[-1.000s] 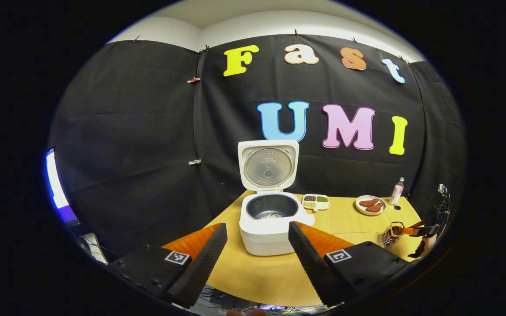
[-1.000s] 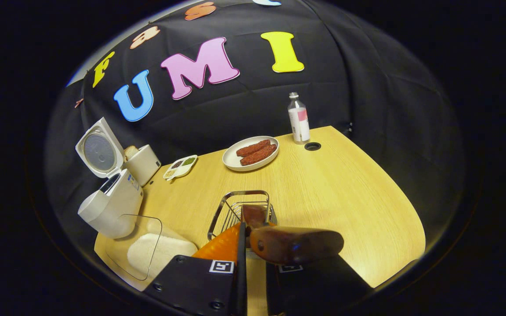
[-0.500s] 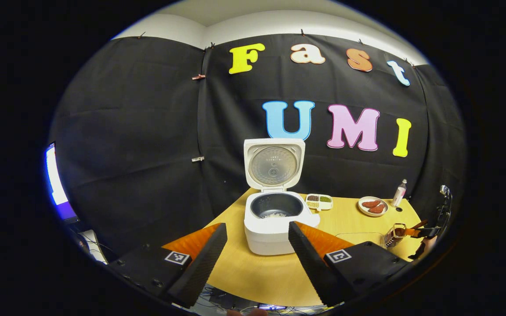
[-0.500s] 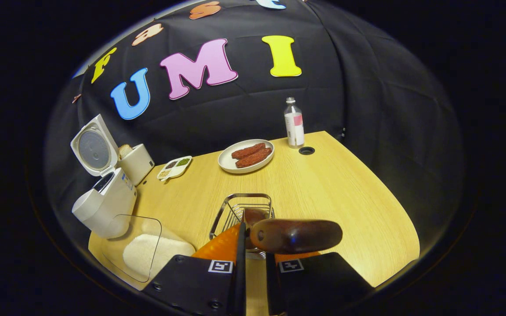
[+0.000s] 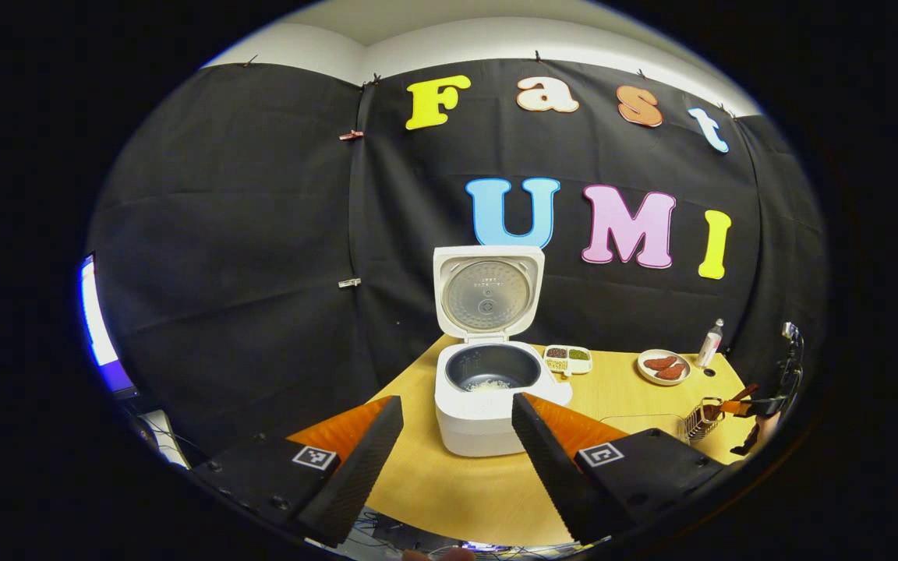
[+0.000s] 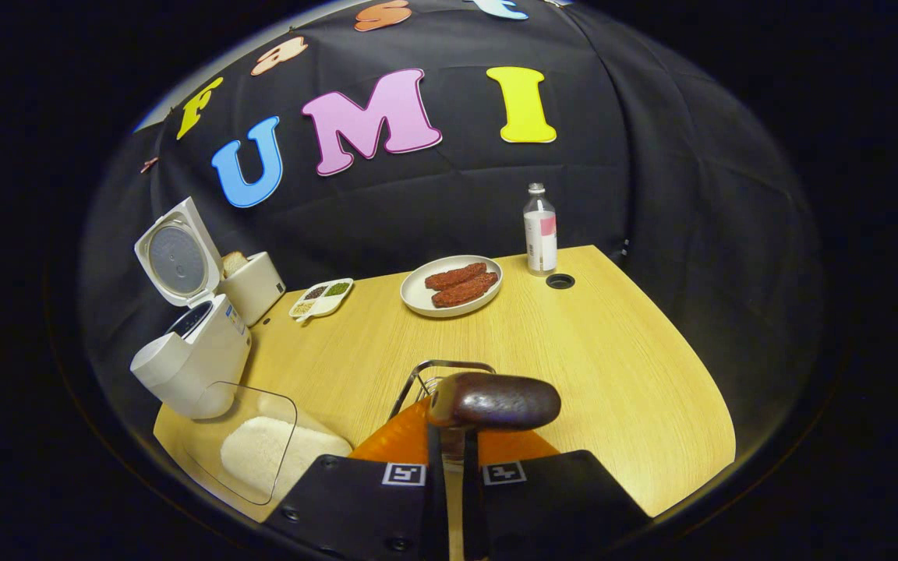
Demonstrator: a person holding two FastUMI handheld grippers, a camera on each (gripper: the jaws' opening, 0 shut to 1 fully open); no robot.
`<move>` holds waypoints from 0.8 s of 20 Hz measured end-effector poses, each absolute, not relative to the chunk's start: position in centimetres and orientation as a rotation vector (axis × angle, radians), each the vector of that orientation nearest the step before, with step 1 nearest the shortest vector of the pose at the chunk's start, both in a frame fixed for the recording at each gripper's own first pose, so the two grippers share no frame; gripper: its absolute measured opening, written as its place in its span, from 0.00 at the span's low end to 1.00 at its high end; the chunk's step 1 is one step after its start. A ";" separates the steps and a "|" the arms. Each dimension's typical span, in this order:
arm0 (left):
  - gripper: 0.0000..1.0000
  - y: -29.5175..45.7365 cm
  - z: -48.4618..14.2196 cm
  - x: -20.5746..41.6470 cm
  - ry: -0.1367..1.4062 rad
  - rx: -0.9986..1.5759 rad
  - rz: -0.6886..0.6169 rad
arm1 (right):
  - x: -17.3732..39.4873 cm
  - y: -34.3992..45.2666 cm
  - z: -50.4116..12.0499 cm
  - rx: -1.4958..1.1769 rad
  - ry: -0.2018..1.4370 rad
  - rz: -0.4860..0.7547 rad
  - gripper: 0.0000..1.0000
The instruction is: Close the left gripper, press the button to open the rice cooker; take a wooden spoon from the chopstick holder with the right hand, scoop a spoonful of rice and pour it into the rice cooker, then put the wooden spoon back into the chopstick holder.
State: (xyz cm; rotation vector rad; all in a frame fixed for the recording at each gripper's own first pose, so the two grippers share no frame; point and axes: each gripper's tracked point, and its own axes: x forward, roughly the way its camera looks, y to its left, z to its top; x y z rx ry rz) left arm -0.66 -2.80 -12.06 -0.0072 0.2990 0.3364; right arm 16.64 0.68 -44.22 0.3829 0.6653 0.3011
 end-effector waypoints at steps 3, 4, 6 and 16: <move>0.97 -2.5 -11.8 -0.6 0.296 -0.002 0.325 | 16.9 -0.1 -42.8 0.417 0.631 0.289 0.09; 0.97 -2.4 -11.7 -0.6 0.294 -0.003 0.318 | 16.9 -0.4 -42.3 0.426 0.626 0.287 0.10; 0.97 -2.3 -11.7 -0.2 0.289 -0.010 0.304 | 17.1 -0.9 -40.7 0.451 0.599 0.287 0.10; 0.97 -0.6 -10.9 1.4 0.239 0.005 0.180 | 13.5 1.4 -29.1 0.582 0.483 0.359 0.09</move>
